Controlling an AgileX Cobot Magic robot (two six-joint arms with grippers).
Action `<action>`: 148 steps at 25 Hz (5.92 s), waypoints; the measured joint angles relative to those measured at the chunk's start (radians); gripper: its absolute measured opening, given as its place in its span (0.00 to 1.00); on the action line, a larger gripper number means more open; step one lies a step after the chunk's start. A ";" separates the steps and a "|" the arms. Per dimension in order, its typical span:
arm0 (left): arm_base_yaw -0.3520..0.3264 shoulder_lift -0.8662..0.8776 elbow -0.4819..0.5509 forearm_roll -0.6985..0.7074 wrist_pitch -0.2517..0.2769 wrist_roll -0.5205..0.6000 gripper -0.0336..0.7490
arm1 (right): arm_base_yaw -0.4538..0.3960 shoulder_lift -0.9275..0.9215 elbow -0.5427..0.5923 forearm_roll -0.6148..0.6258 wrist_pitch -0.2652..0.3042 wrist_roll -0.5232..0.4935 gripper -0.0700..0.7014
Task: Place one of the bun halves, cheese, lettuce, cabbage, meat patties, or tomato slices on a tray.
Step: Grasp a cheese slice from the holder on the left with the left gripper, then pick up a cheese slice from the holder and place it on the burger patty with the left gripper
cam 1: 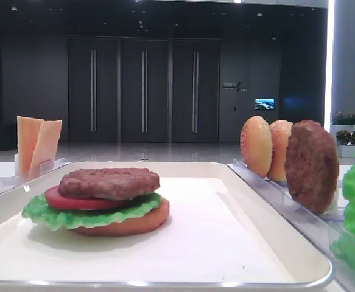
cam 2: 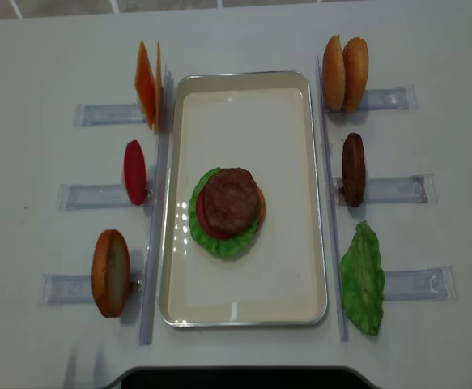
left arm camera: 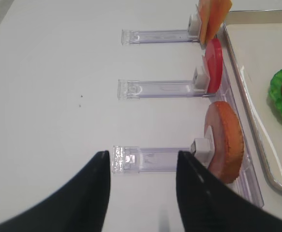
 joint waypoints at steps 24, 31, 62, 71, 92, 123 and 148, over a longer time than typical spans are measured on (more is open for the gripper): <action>0.000 0.000 0.000 0.000 0.000 0.000 0.48 | 0.000 0.000 0.000 0.000 0.000 0.000 0.47; 0.000 0.000 0.000 0.000 0.000 0.000 0.48 | 0.000 0.000 0.000 0.000 0.000 0.000 0.47; 0.000 1.426 -0.568 -0.006 -0.203 -0.049 0.48 | 0.000 0.000 0.000 0.000 0.000 0.000 0.47; 0.000 1.859 -1.051 -0.041 -0.132 -0.033 0.48 | 0.000 0.000 0.000 0.000 0.000 0.000 0.47; -0.297 1.964 -1.240 -0.046 0.010 -0.313 0.48 | 0.000 0.000 0.000 0.000 0.000 0.000 0.47; -0.308 2.096 -1.287 0.008 -0.094 -0.328 0.08 | 0.000 0.000 0.000 0.000 0.000 0.000 0.47; -0.441 1.590 -0.800 -0.124 -0.120 -0.442 0.07 | 0.000 0.000 0.000 0.001 0.000 0.000 0.47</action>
